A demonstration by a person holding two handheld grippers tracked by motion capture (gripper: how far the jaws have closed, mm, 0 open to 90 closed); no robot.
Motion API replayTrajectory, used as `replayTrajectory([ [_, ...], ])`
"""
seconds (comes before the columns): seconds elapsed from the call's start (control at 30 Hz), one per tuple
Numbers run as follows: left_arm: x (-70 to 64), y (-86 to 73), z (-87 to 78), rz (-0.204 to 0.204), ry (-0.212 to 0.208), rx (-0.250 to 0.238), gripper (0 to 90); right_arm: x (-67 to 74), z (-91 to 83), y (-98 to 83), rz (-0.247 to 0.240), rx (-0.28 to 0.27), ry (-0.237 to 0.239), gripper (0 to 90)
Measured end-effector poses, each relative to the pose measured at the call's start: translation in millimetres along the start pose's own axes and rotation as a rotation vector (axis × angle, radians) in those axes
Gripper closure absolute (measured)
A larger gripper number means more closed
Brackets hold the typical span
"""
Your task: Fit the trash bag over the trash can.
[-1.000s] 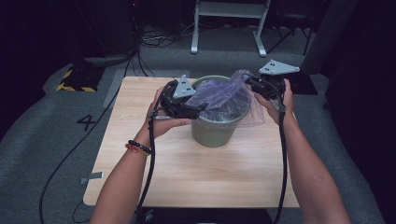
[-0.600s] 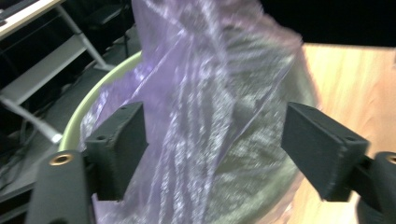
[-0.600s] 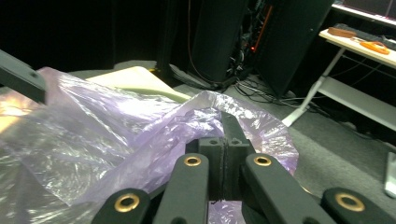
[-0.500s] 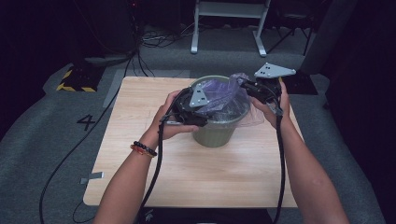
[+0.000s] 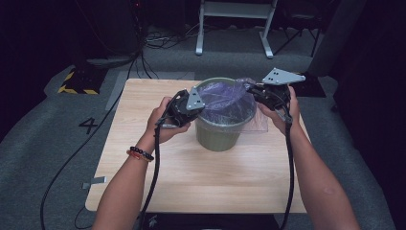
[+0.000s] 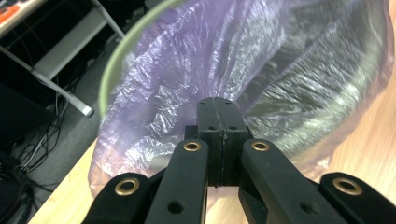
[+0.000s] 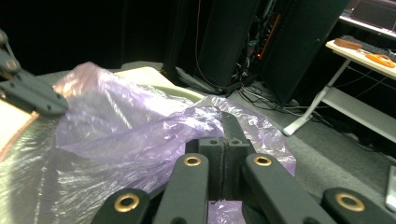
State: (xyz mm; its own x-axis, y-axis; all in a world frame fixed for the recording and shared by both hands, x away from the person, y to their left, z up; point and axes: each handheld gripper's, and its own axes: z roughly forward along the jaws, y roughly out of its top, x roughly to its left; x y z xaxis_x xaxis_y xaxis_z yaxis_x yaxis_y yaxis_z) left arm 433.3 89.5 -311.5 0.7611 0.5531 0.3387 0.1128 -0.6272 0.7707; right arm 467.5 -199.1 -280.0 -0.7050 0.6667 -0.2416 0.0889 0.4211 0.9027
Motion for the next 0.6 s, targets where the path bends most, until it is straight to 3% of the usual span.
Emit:
replayTrajectory([
  [0.13, 12.7, -2.5, -9.1, -0.055, 0.036, -0.054, 90.0, -3.6, 2.4, -3.0, 0.002, 0.008, -0.021, 89.4],
  [0.3, 33.0, -3.2, -11.4, -0.108, 0.065, -0.085, 90.0, -13.0, 11.4, -8.6, -0.004, 0.034, -0.07, 87.9],
  [0.43, 45.0, -5.8, -2.1, -0.13, 0.076, -0.09, 90.0, -23.2, 20.4, -14.4, -0.008, 0.07, -0.113, 85.0],
  [0.6, 59.9, -7.8, 14.4, -0.163, 0.08, -0.095, 90.0, -37.7, 30.7, -21.8, 0.023, 0.116, -0.122, 82.1],
])
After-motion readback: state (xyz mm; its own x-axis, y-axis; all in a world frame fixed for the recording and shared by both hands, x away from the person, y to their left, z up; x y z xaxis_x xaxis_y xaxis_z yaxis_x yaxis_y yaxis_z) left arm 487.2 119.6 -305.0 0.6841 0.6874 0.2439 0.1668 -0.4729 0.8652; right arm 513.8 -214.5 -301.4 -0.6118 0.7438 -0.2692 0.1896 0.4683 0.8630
